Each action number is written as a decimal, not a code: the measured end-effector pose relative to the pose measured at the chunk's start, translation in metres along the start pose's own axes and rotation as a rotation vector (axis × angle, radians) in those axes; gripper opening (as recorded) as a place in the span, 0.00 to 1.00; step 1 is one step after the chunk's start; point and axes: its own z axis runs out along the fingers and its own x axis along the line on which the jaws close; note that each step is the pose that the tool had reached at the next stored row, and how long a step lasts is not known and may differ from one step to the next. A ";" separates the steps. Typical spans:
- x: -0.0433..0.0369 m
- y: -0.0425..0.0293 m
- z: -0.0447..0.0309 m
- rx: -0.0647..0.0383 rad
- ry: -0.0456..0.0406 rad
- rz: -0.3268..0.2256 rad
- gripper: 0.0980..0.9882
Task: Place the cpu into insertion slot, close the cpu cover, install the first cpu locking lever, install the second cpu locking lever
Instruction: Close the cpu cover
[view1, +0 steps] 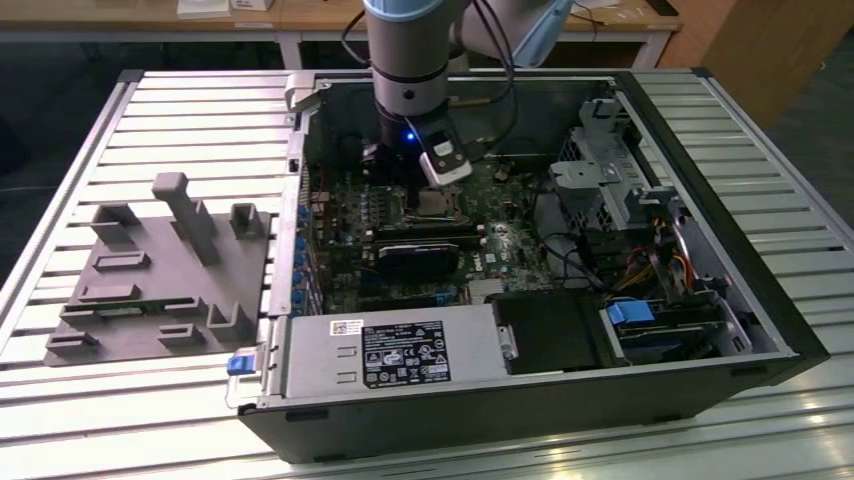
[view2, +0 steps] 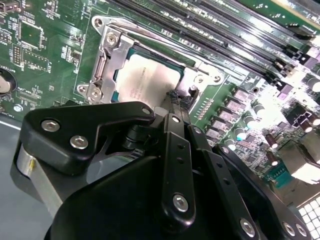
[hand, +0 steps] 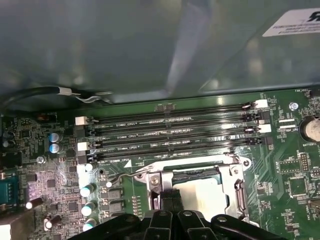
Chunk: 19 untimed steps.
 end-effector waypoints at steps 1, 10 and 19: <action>-0.0007 0.0001 0.0001 0.000 0.0002 -0.002 0.01; -0.0013 0.0003 -0.0018 -0.017 0.0026 -0.006 0.01; 0.0013 -0.0021 -0.0004 -0.030 0.0041 -0.005 0.01</action>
